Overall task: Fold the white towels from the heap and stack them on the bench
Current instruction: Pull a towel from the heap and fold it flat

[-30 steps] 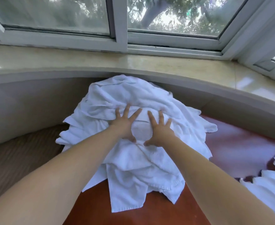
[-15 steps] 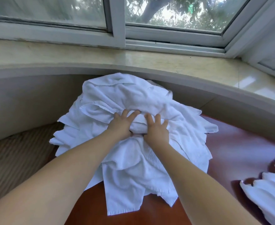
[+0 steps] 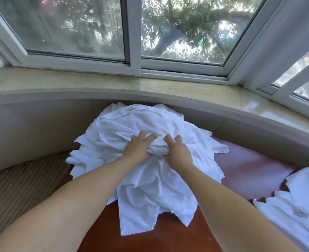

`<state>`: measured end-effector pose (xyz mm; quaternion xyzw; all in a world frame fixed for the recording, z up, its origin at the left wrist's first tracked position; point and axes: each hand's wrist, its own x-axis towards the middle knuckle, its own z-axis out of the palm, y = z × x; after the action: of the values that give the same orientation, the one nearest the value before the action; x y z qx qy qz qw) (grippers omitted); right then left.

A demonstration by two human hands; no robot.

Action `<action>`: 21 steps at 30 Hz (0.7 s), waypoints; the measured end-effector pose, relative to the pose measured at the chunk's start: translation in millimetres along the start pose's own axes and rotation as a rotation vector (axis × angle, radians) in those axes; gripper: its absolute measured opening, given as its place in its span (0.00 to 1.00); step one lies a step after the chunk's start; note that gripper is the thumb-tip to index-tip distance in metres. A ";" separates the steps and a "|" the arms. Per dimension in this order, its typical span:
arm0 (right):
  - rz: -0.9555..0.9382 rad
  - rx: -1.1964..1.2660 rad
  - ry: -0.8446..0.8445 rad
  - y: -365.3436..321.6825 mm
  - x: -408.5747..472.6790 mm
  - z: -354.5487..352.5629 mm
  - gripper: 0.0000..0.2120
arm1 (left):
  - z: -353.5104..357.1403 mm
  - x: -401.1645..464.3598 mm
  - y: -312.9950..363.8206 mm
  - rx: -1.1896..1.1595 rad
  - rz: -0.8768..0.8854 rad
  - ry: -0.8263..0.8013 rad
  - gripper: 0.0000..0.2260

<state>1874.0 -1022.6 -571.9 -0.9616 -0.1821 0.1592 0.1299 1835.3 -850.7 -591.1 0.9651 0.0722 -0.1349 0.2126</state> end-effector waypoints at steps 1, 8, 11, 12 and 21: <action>-0.006 -0.001 0.006 1.6 -7.8 -5.5 0.25 | -2.5 -7.7 6.1 -0.007 0.002 0.004 0.27; -0.057 -0.002 0.077 26.8 -61.9 -48.9 0.23 | -19.3 -55.9 60.9 -0.017 0.040 0.081 0.28; -0.073 0.002 0.110 42.5 -86.4 -73.7 0.23 | -26.0 -72.2 92.5 -0.016 0.055 0.116 0.28; -0.074 0.005 0.125 48.2 -95.1 -82.6 0.23 | -28.5 -77.6 104.4 -0.015 0.060 0.125 0.28; -0.042 0.011 0.277 129.4 -177.4 -158.8 0.22 | -39.6 -113.9 235.5 0.036 0.152 0.209 0.27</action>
<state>1813.5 -1239.1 -420.5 -0.9696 -0.1815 0.0232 0.1623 1782.1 -1054.8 -431.4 0.9802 0.0181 -0.0185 0.1962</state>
